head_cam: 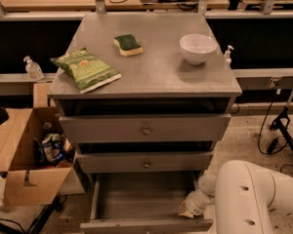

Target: Open bottom drawer

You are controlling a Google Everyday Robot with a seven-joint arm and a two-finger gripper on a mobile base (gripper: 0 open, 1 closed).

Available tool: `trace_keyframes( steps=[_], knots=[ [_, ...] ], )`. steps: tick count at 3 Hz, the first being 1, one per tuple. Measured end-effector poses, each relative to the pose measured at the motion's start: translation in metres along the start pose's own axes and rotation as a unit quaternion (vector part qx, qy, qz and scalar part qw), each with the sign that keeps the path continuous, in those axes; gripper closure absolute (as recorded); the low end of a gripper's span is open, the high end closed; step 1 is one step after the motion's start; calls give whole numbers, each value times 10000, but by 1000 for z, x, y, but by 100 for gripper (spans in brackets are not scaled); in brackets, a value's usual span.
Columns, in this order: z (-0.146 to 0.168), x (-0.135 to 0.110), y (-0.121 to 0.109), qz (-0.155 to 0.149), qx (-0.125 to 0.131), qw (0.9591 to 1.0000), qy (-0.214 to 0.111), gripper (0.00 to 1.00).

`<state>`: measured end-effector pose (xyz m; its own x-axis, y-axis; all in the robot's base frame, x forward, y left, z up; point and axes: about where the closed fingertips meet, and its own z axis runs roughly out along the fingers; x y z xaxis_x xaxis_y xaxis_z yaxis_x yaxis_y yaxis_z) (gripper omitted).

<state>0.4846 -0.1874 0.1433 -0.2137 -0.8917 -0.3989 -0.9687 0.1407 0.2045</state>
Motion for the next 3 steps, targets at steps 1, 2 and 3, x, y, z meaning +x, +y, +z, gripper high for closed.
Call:
trace_keyframes(
  steps=[1, 2, 3],
  knots=[
    [0, 0, 0, 0, 0, 10000, 0, 100],
    [0, 0, 0, 0, 0, 10000, 0, 82],
    [0, 0, 0, 0, 0, 10000, 0, 59]
  ],
)
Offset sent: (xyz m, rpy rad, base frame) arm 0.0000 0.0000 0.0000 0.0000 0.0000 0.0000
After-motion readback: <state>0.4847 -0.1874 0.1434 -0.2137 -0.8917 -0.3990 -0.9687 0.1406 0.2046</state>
